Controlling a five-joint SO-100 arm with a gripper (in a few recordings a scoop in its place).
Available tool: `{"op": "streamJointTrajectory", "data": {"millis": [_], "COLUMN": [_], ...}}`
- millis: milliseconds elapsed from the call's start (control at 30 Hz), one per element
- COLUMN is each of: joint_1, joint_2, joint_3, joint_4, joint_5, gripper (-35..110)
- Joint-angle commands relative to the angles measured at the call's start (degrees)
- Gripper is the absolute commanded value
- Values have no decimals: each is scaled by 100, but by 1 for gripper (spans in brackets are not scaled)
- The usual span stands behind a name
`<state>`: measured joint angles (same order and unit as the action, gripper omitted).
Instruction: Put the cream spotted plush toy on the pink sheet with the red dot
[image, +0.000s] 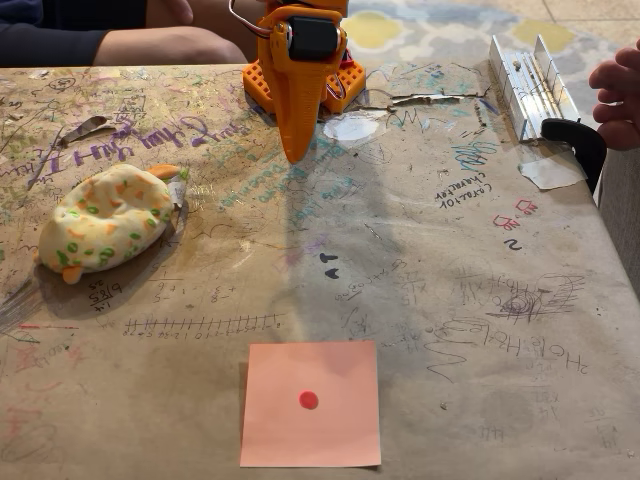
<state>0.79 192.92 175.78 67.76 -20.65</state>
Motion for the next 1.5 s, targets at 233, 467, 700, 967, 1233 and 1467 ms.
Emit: {"op": "streamJointTrajectory", "data": {"millis": [233, 467, 700, 967, 1233, 1467], "joint_1": [123, 158, 255, 2057, 3832, 4175], "joint_2": [26, 26, 9, -2646, -7699, -8921], "joint_3": [-35, -35, -193, -1318, -3973, -5106], "joint_4": [9, -26, -18, -1345, -1274, -826], "joint_5": [62, 70, 0, -519, -2215, -2760], "gripper": [0, 0, 0, 10, 36, 41]}}
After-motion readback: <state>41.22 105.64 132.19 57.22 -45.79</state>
